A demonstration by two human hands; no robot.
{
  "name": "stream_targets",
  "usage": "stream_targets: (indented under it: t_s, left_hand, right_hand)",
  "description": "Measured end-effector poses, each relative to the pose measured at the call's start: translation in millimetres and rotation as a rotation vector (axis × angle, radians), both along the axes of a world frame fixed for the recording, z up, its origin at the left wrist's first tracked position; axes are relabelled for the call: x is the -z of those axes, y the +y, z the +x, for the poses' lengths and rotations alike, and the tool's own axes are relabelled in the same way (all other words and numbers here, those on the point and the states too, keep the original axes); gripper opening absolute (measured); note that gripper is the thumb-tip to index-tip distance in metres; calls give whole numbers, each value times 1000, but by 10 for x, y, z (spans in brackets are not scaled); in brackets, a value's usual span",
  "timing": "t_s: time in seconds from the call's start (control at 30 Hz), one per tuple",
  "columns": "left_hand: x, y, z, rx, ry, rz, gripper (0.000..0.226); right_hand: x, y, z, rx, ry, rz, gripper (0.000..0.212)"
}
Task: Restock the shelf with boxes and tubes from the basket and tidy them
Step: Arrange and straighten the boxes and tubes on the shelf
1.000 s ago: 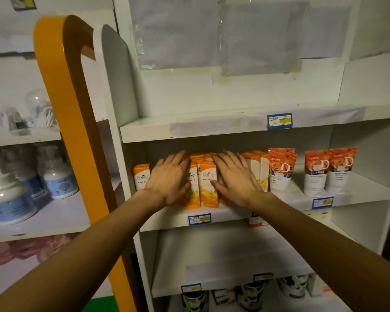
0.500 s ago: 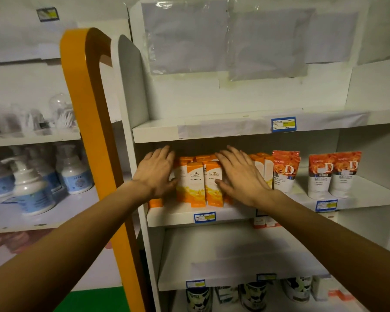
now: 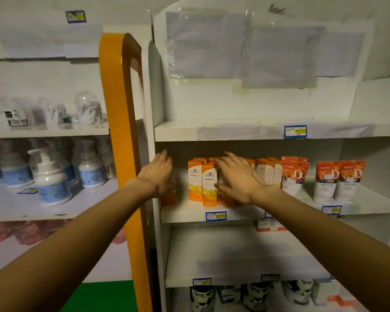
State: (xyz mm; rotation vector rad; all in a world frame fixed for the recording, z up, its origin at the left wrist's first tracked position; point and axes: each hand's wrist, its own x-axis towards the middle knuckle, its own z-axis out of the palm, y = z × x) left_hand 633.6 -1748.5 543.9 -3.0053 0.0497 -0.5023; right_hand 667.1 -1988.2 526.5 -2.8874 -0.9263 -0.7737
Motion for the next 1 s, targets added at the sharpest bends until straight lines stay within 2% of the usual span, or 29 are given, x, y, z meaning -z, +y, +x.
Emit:
stream_targets:
  t_s: [0.23,0.4,0.5,0.73,0.87,1.0]
  left_hand:
    - [-54,0,67,-20,-32,168,84]
    - [48,3,272,-32,-77,461,86]
    - [97,56,344,-52,-86,550,82]
    - [158,225,342,-17,-124,647,67]
    - [154,229,380,-25,-124,632,63]
    - [172,220,409,-33,-146,611,61]
  right_hand:
    - [-196,288,175,16,10,-76,73]
    - [-193,520,405,33,35,-107,70]
    - [-143,597,504,35,4,-76,69]
    - [-43,699,642,64,-25,-61,59]
    - [-29,693,674,12,-122,-54,46]
    - [-50,660,693,-55,-82,0,40]
